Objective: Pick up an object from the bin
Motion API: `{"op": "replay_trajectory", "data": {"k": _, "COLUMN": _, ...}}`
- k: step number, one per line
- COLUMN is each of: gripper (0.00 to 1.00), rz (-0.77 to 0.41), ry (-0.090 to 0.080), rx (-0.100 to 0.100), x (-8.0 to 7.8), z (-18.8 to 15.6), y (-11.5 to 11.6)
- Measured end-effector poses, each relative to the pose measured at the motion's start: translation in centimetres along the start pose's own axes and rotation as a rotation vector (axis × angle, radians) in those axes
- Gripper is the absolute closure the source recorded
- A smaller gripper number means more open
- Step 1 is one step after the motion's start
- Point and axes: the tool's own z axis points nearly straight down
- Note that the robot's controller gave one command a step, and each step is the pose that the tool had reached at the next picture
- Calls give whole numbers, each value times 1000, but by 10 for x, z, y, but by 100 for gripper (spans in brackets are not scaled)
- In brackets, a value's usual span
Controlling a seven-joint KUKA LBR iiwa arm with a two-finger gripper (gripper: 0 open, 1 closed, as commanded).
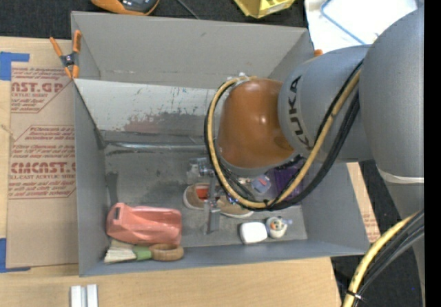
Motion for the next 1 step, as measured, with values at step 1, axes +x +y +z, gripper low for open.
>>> {"op": "replay_trajectory", "data": {"k": 1, "gripper": 0, "rz": -58, "ry": 5, "rx": -1, "x": -7, "z": -35, "y": -87}}
